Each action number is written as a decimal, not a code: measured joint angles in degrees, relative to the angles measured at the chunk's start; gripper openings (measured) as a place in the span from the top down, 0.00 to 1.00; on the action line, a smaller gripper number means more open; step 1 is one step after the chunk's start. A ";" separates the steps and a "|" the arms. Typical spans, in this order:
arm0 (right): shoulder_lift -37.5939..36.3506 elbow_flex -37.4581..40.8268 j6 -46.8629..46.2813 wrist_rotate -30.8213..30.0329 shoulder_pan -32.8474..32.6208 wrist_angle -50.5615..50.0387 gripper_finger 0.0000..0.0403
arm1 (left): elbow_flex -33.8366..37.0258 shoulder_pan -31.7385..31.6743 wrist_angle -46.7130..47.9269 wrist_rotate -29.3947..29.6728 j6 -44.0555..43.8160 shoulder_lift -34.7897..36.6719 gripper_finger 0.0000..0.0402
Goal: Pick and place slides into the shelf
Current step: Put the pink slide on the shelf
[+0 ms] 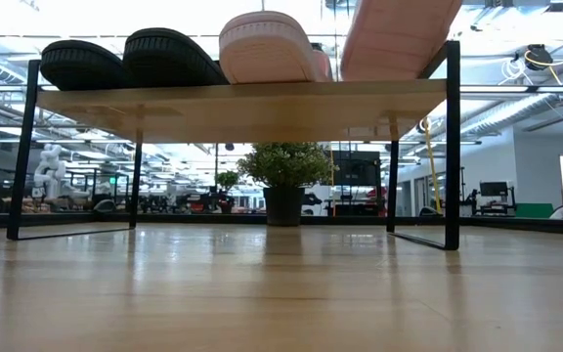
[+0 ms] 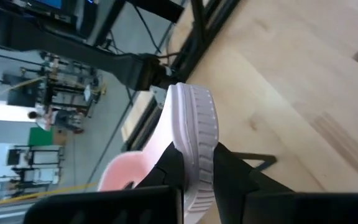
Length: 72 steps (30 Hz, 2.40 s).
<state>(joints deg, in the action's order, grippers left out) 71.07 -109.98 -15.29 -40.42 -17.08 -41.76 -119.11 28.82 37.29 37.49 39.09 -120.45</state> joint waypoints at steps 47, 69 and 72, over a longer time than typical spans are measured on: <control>0.00 0.00 -0.07 0.24 0.00 0.37 0.78 | 3.63 -4.41 5.44 -10.88 -12.16 -0.12 0.93; 0.33 0.01 -0.12 3.23 0.00 0.33 0.78 | 4.79 -5.83 -1.55 -13.97 -16.32 1.27 0.94; 0.60 0.01 -0.22 3.23 0.00 0.30 0.78 | 5.57 -6.34 -2.12 -14.23 -17.06 1.38 0.94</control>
<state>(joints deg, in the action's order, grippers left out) 71.67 -109.97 -15.51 -37.19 -17.08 -41.46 -113.54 22.47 35.17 23.26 22.03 -119.06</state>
